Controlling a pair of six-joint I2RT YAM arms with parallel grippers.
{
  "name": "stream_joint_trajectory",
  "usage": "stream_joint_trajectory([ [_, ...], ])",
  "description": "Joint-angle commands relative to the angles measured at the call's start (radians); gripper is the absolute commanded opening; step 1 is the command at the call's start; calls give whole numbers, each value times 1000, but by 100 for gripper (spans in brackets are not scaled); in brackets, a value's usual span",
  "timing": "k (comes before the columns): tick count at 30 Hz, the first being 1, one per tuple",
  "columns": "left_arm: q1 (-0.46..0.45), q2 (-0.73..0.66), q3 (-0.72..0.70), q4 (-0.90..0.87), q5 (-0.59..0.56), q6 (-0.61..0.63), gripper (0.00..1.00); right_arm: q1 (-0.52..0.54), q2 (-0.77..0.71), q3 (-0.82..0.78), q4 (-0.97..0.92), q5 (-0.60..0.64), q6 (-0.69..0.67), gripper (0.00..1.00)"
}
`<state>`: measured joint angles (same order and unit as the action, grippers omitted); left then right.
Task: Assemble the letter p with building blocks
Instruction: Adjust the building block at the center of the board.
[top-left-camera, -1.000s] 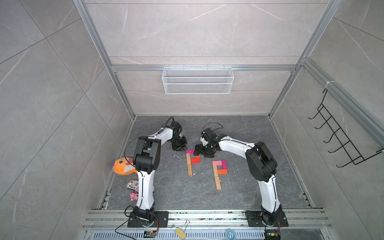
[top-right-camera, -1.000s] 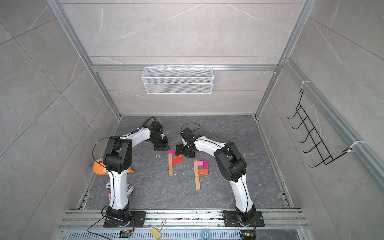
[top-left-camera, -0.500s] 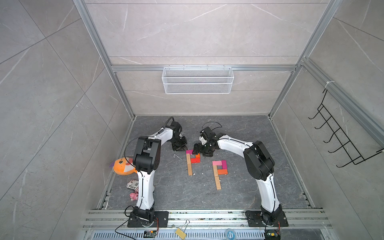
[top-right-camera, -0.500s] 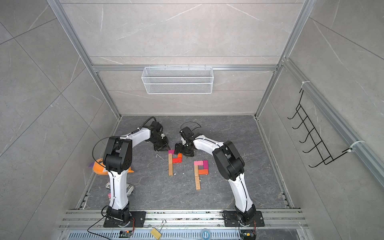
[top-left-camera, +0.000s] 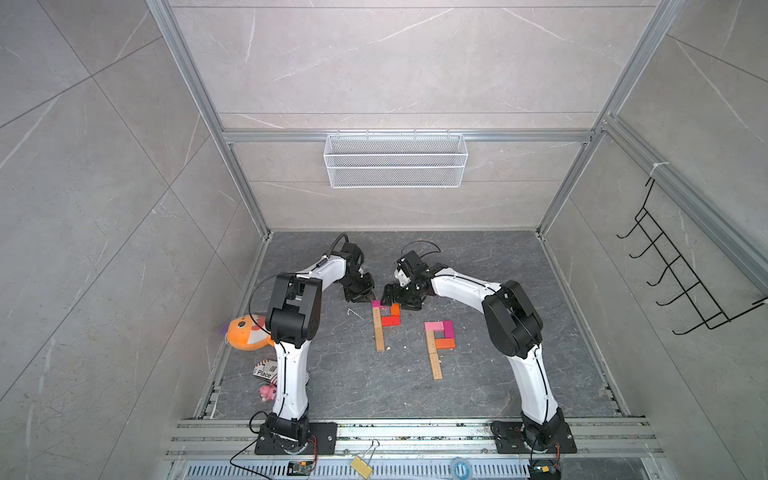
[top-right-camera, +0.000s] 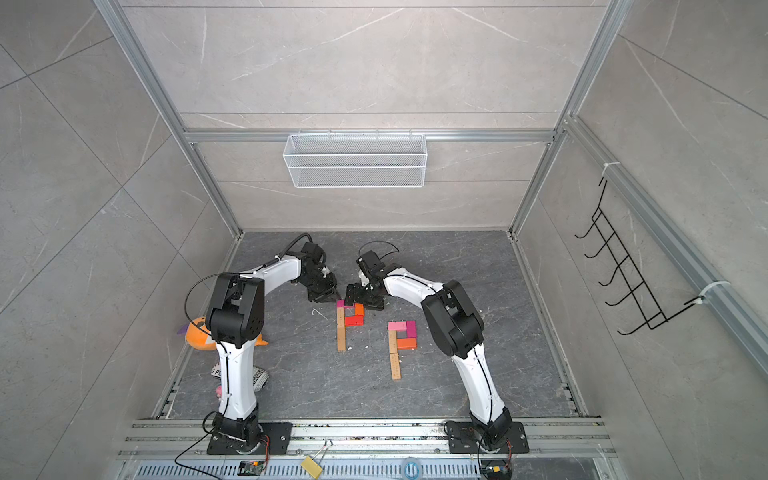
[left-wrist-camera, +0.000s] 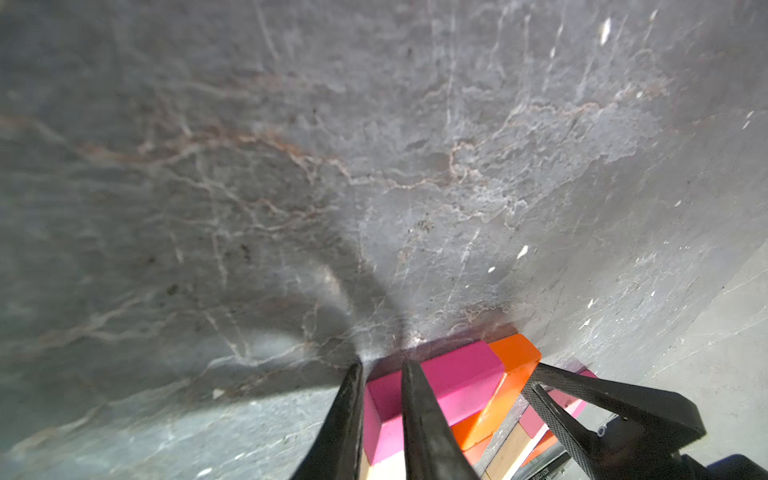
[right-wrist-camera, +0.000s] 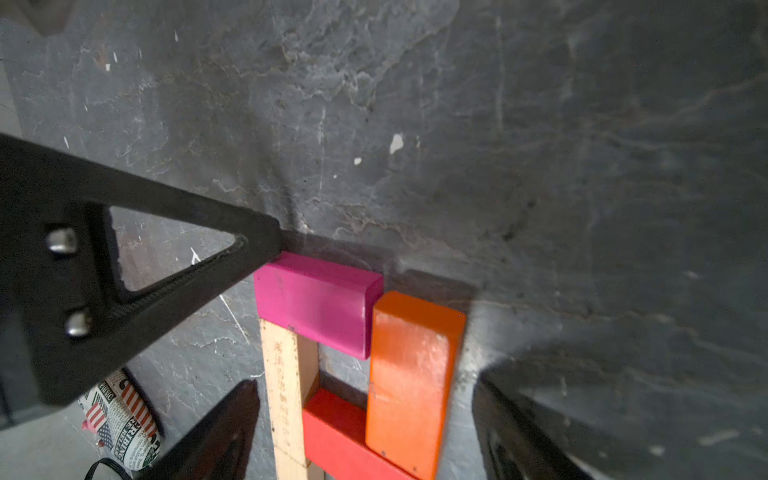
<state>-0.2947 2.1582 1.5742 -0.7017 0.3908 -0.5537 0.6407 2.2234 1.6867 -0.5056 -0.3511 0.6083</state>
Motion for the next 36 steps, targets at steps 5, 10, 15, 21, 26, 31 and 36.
stream_joint_trajectory([
  [5, -6, 9, -14, -57, -41, -12, 23, -3, 69, 22, -52, 4, -24, 84],
  [10, -6, 15, -6, -61, -44, -11, 23, -4, 83, 25, -50, 3, -23, 84],
  [15, -5, 22, 6, -67, -43, -10, 24, -6, 92, 31, -53, 4, -24, 84],
  [21, -6, 26, 7, -67, -40, -10, 24, -9, 108, 42, -59, 4, -30, 84],
  [26, -6, 28, 9, -67, -40, -11, 24, -9, 125, 64, -77, 11, -40, 84],
  [31, -6, 28, 7, -67, -40, -11, 24, -10, 134, 74, -87, 14, -42, 84],
  [36, -5, 31, 8, -65, -38, -11, 24, -10, 113, 50, -82, 26, -39, 84],
])
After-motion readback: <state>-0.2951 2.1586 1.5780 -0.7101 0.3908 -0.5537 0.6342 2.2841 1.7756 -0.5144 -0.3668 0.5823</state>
